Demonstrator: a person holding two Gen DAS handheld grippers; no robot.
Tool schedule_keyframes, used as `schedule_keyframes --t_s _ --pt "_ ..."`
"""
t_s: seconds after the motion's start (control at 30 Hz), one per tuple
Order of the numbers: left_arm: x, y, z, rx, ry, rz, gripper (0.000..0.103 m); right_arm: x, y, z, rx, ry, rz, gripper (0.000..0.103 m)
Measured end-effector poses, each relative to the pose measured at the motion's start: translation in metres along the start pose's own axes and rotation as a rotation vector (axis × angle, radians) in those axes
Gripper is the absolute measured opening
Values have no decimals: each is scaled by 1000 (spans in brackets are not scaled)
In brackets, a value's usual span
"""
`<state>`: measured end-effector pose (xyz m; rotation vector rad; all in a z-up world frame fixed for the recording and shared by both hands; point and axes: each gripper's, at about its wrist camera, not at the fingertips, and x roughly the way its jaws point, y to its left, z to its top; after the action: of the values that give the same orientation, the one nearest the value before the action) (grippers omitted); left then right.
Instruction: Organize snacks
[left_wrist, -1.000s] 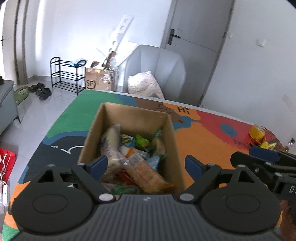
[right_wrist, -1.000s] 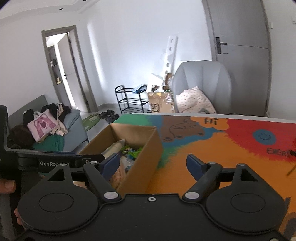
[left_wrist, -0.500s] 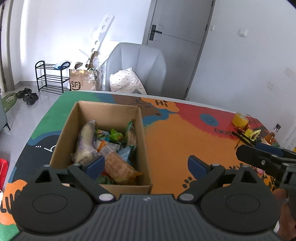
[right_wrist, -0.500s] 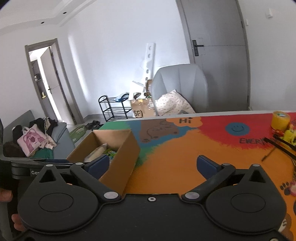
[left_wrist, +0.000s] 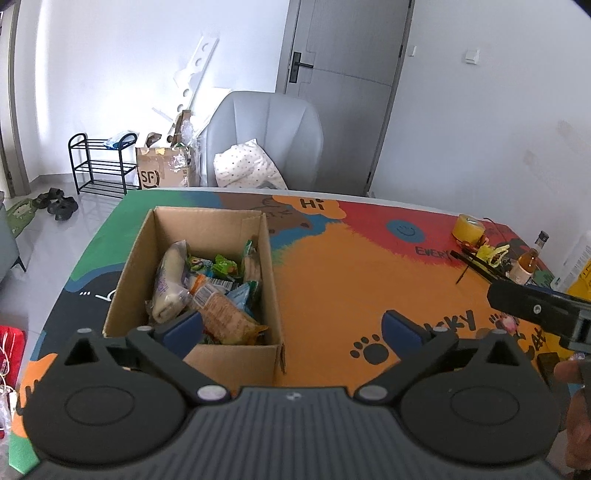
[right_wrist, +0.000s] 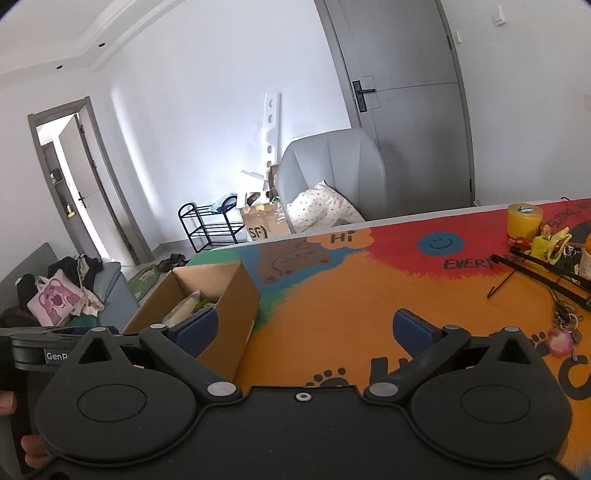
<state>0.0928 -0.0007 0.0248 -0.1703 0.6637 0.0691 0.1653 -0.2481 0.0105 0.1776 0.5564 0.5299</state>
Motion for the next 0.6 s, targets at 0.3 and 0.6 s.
schedule_keyframes --t_s 0.3,0.6 --pt "-29 3 -14 4 -25 5 103 -22 11 -7 -19 -5 30 103" --pt "-68 21 -18 -8 -71 18 103 -47 24 -8 -30 -14 28 103"
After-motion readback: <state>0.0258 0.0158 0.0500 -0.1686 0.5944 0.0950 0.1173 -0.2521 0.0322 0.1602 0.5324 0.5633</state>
